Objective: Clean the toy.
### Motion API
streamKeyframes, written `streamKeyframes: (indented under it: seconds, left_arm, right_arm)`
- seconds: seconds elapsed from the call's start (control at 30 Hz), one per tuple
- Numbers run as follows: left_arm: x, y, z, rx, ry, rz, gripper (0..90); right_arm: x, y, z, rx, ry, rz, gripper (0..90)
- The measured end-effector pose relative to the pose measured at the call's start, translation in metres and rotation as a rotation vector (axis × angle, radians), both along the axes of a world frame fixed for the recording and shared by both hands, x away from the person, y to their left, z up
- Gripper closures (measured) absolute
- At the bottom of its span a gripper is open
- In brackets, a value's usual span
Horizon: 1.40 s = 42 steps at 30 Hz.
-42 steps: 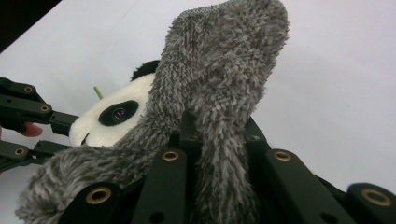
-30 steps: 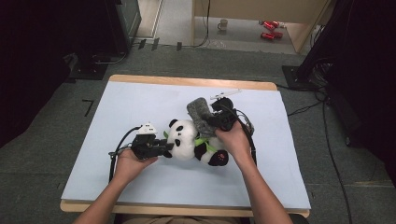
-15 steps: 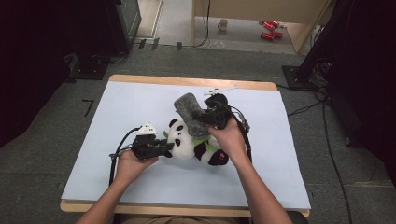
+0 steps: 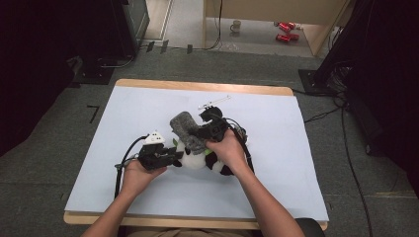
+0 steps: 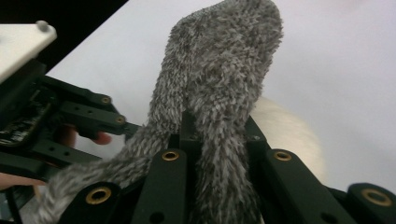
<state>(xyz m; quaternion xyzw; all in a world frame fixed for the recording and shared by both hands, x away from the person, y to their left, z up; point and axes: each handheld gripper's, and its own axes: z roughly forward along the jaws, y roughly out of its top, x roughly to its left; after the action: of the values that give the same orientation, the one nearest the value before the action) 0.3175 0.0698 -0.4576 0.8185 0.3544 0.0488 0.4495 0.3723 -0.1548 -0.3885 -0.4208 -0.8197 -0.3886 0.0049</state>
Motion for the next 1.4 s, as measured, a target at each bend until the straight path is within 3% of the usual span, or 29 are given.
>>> streamKeyframes:
  seconds: [0.17, 0.47, 0.53, 0.87, 0.97, 1.1, 1.27, 1.4]
  left_arm:
    - [0.001, 0.001, 0.000, 0.004, 0.002, -0.004, 72.4]
    - [0.005, 0.001, 0.002, 0.020, -0.004, -0.018, 72.8]
    - [0.007, 0.001, 0.002, 0.017, -0.009, -0.017, 72.9]
    - [0.018, 0.002, 0.001, -0.005, 0.007, -0.014, 73.1]
    - [0.020, 0.001, 0.002, -0.016, 0.011, -0.012, 73.7]
    - [0.021, -0.001, 0.003, -0.030, 0.014, 0.001, 75.0]
    - [0.018, -0.004, 0.005, -0.026, -0.003, 0.010, 76.2]
    - [0.017, -0.006, 0.006, -0.031, 0.000, 0.004, 76.4]
  right_arm:
    - [0.004, -0.015, 0.000, -0.020, -0.022, -0.051, 77.3]
    - [0.007, -0.043, -0.002, -0.057, -0.017, -0.133, 77.6]
    - [0.008, -0.051, -0.003, -0.042, -0.010, -0.148, 77.7]
    - [0.000, -0.083, 0.012, -0.022, -0.074, -0.256, 77.9]
    - [-0.004, -0.091, 0.018, 0.009, -0.081, -0.281, 78.1]
    - [-0.010, -0.090, 0.028, 0.068, -0.090, -0.261, 78.1]
    - [-0.019, -0.069, 0.040, 0.119, -0.114, -0.191, 78.0]
    - [-0.023, -0.048, 0.038, 0.165, -0.084, -0.118, 78.0]
